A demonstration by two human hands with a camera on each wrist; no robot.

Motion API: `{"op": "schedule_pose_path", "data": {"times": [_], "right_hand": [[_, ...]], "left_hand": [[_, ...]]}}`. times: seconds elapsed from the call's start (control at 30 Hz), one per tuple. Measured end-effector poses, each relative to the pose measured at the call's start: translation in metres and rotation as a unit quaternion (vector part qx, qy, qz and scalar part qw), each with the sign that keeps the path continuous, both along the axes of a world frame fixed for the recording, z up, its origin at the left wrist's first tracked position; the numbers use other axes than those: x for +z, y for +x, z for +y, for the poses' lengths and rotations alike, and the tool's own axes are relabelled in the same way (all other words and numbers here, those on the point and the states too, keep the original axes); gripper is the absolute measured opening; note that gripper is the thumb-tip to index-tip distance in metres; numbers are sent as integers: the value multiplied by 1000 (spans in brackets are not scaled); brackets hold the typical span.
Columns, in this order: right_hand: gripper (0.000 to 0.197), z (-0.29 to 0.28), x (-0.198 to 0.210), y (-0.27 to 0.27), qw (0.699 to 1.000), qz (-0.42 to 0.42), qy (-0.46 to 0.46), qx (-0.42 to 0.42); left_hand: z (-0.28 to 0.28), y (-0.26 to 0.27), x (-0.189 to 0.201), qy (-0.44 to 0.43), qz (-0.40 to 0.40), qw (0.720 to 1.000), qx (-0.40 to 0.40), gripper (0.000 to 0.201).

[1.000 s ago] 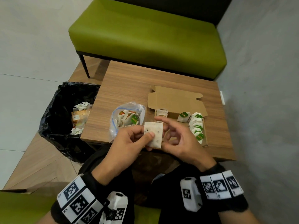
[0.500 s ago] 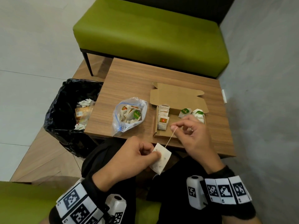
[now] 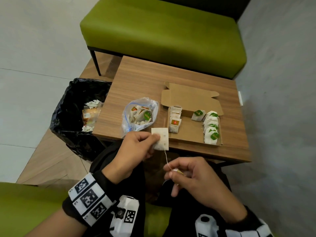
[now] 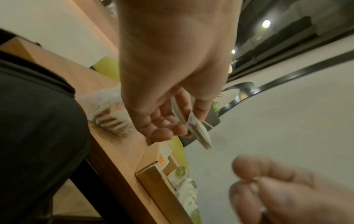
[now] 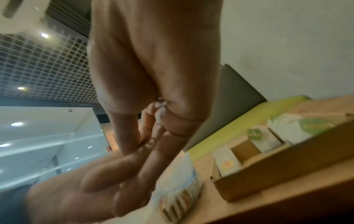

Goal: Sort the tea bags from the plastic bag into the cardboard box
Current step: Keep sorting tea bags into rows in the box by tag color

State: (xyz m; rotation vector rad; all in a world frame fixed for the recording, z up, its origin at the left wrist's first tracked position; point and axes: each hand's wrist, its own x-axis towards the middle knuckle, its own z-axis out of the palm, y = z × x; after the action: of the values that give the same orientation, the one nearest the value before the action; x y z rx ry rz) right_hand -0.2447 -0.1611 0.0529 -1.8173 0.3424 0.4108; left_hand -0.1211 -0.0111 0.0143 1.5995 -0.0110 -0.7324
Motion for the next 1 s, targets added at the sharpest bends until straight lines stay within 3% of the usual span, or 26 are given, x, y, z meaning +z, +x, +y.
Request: {"op": "schedule_pose_path", "data": {"times": [0.17, 0.3, 0.43, 0.6, 0.77, 1.0], "right_hand": [[33, 8, -21, 4, 996, 15, 82, -27], [17, 3, -30, 10, 994, -9, 58, -93], [10, -3, -28, 11, 980, -116, 23, -158], [20, -5, -27, 16, 967, -217, 19, -129], [35, -7, -29, 19, 963, -207, 66, -158], [33, -7, -32, 23, 967, -170, 66, -180]], "left_hand": [[-3, -2, 6, -117, 81, 990, 21, 24], [0, -8, 9, -182, 126, 975, -18, 24], [2, -14, 5, -176, 153, 972, -39, 34], [1, -17, -5, -166, 179, 969, -31, 27], [2, -17, -7, -167, 163, 970, -66, 11], [3, -20, -10, -174, 176, 962, -112, 12]]}}
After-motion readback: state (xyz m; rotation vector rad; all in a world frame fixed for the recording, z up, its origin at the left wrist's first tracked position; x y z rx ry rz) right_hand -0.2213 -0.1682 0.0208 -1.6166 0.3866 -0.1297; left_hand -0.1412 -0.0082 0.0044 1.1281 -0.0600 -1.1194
